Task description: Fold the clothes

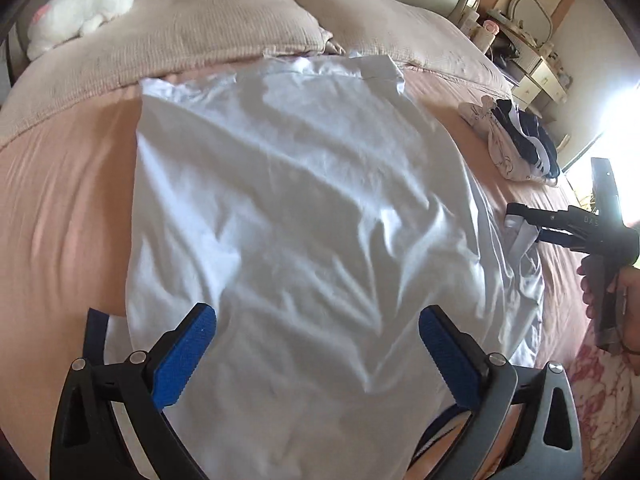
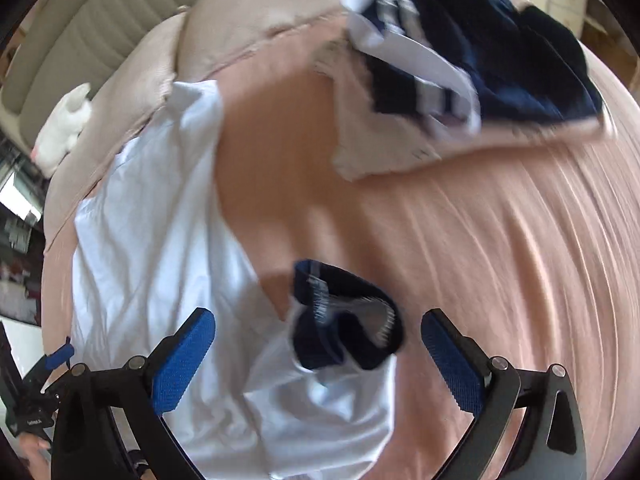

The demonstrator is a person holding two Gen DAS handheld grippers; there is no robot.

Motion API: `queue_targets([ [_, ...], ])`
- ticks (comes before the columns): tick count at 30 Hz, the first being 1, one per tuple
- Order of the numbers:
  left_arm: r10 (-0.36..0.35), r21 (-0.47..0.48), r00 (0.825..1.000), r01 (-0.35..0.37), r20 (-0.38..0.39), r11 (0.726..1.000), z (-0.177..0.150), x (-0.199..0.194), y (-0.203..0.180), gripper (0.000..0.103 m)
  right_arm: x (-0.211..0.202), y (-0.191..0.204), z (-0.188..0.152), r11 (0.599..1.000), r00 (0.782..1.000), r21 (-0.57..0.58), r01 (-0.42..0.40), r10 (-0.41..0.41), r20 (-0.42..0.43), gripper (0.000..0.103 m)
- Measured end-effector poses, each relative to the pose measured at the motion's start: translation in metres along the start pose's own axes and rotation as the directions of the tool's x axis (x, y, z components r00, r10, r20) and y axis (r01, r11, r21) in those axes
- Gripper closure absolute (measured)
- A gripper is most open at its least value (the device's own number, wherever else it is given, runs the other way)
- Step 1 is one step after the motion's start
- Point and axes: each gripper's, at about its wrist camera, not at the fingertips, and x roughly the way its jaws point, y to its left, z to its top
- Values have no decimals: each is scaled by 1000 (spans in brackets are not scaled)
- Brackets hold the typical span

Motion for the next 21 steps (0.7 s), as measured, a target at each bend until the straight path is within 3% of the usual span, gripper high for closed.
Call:
queue_targets([
  [3,61,31,998,-60,-9,998,-5,0,6,0,-3,-8,0,999,999,17,33,-33,8,0],
  [6,104,-5,995,-104,1,995,-21,-16,23,0,-10,-15,2,999,999,40,37,-38,36,0],
  [8,122,-52,992,-121,24,991,-13,-18,38,0,-15,-15,4,998,998,46,37,-40,56,0],
  [11,136,-198,988,-119,72,973,-1,-32,73,0,11,-2,0,996,996,-45,72,-74,-51,0],
  [14,142,-339,984,-99,105,935,-5,-47,111,0,20,14,-6,981,992,-162,109,-117,-43,0],
  [15,140,-363,984,-93,106,927,-7,-48,118,0,20,17,-6,979,993,-176,98,-107,-41,8],
  [18,133,-430,985,-73,111,900,-11,-50,138,0,18,24,-1,986,999,-165,-7,-1,-52,89],
  [21,125,-438,986,-66,106,897,-9,-47,143,0,20,31,1,982,998,-187,-33,24,-52,93],
])
